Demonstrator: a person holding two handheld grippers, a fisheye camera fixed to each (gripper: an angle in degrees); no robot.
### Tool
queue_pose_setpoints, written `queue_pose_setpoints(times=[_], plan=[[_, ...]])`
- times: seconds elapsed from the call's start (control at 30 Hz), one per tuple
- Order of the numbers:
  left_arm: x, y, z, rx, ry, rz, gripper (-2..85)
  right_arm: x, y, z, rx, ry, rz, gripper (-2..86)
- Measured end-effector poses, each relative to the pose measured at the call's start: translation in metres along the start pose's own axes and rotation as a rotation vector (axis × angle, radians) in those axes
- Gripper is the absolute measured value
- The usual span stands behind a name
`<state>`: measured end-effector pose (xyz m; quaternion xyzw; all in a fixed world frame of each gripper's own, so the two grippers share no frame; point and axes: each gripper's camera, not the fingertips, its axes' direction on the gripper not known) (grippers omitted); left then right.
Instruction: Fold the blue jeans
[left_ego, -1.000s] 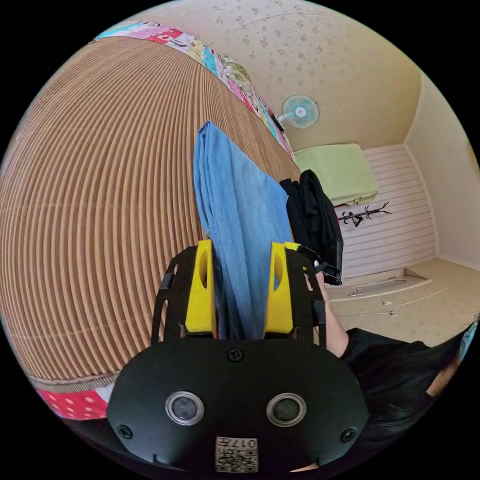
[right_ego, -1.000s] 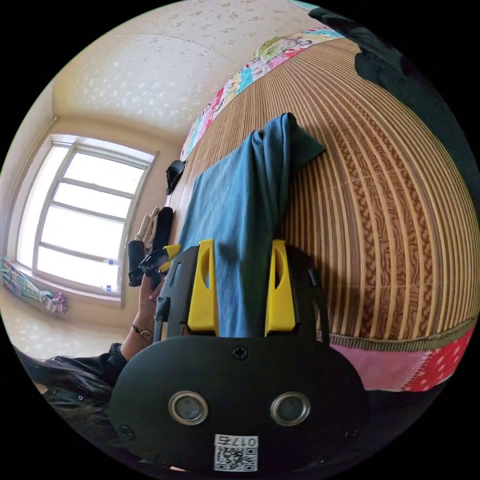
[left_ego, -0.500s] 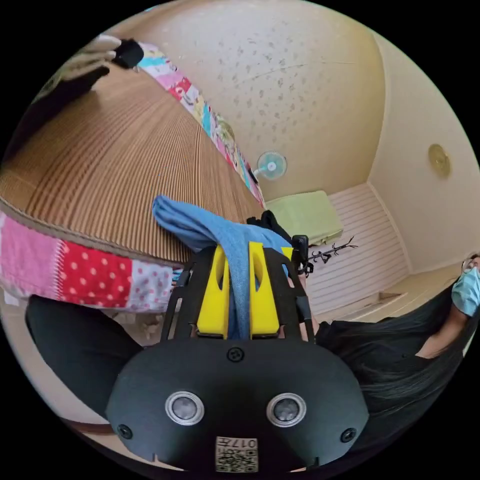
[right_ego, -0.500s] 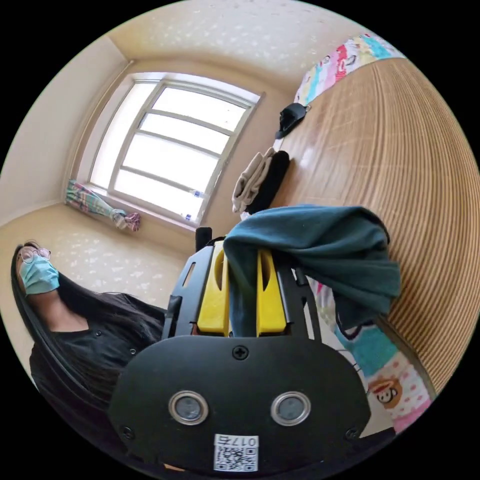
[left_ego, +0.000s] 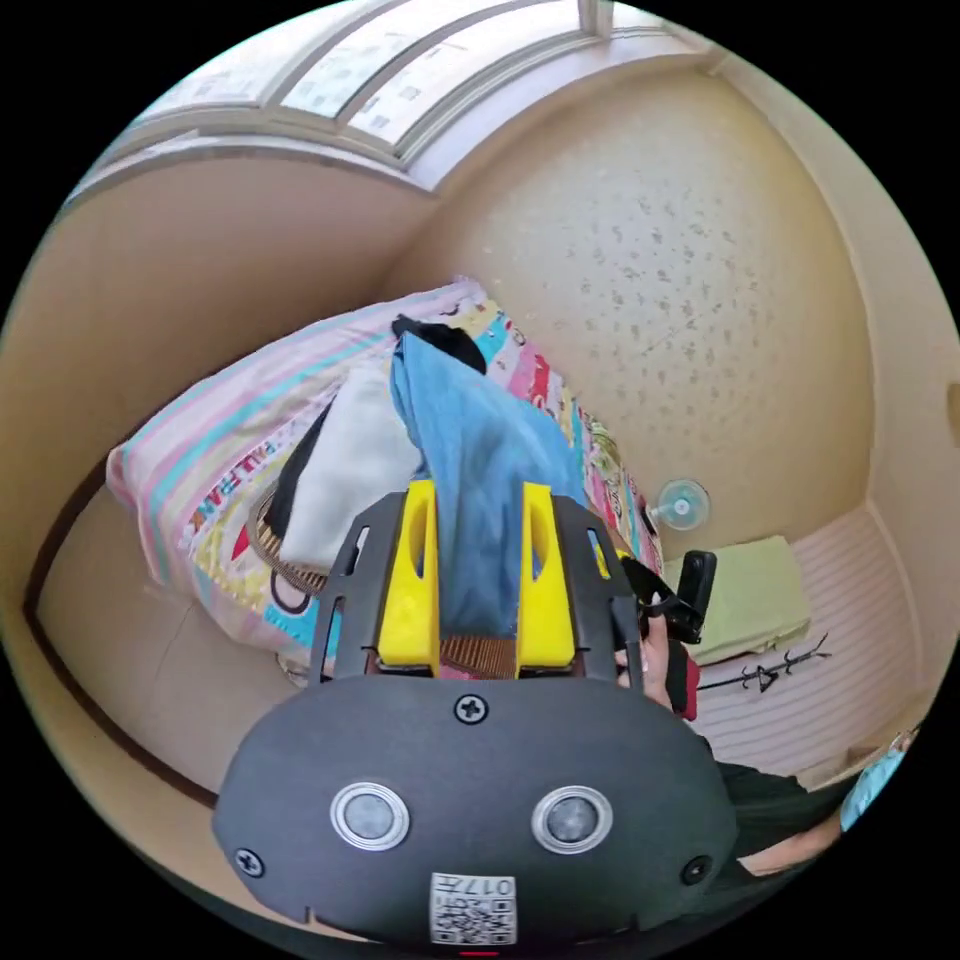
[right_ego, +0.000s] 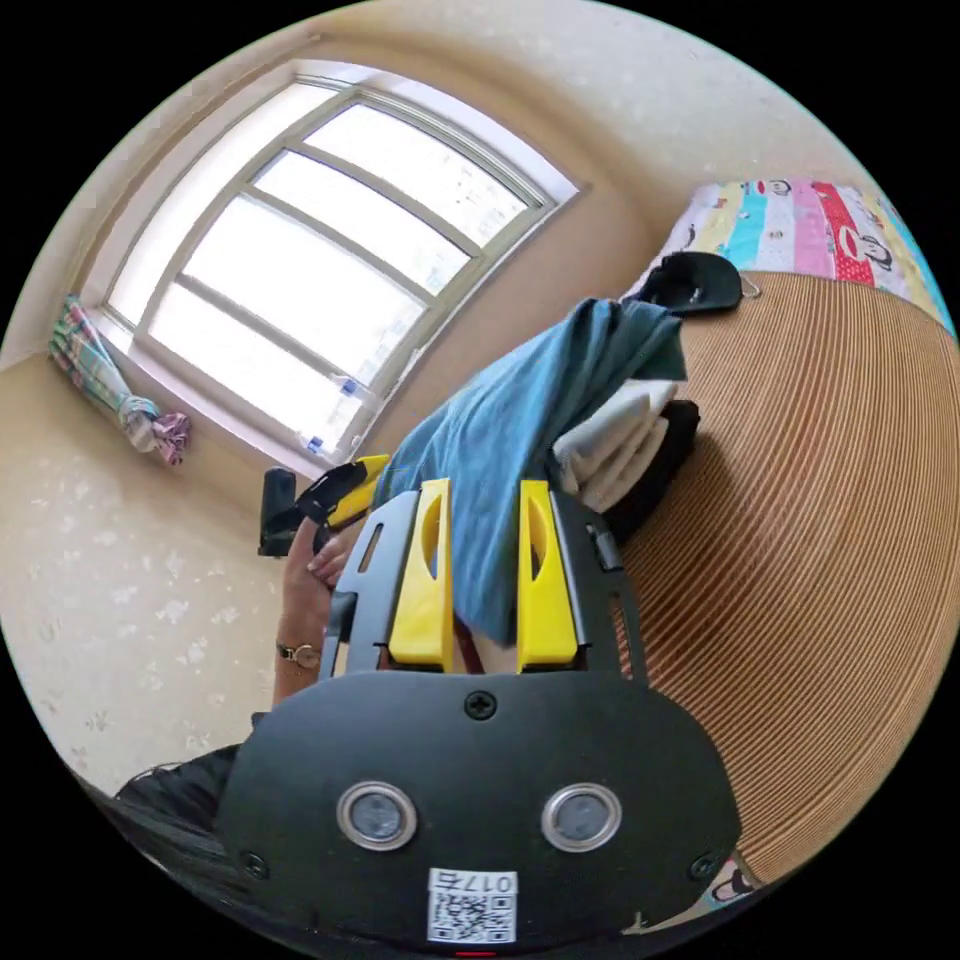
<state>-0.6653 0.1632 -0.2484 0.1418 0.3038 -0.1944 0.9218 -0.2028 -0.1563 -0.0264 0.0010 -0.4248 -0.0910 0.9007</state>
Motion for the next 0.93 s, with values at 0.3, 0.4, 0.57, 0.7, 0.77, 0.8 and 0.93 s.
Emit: queue_pose_setpoints(times=[0.3,0.4,0.57,0.7,0.77,0.8,0.93], plan=[[0.015,0.229,0.075,-0.109,-0.212,0.045,-0.4,0.079,0.288,-0.082,-0.238,0.239,0.162,0.8],[0.078,0.245,0.108,-0.185,-0.219,0.202,-0.8,0.084,0.338,-0.157,-0.233,0.618,0.226,0.6],[0.205,0.225,0.162,-0.275,-0.205,0.545,-0.9,0.029,0.375,-0.319,0.262,0.989,0.350,0.9],[0.309,0.221,0.187,-0.243,-0.195,0.758,-0.9,-0.044,0.413,-0.396,0.702,1.239,0.331,2.1],[0.343,0.230,0.197,-0.235,-0.199,0.805,-0.9,-0.051,0.422,-0.400,0.781,1.451,0.308,3.5],[0.359,0.238,0.203,-0.239,-0.182,0.813,-0.8,-0.039,0.424,-0.397,0.777,1.600,0.320,5.0],[0.379,0.272,0.229,-0.345,-0.040,0.776,0.5,0.061,0.431,-0.397,0.486,1.517,0.599,11.5]])
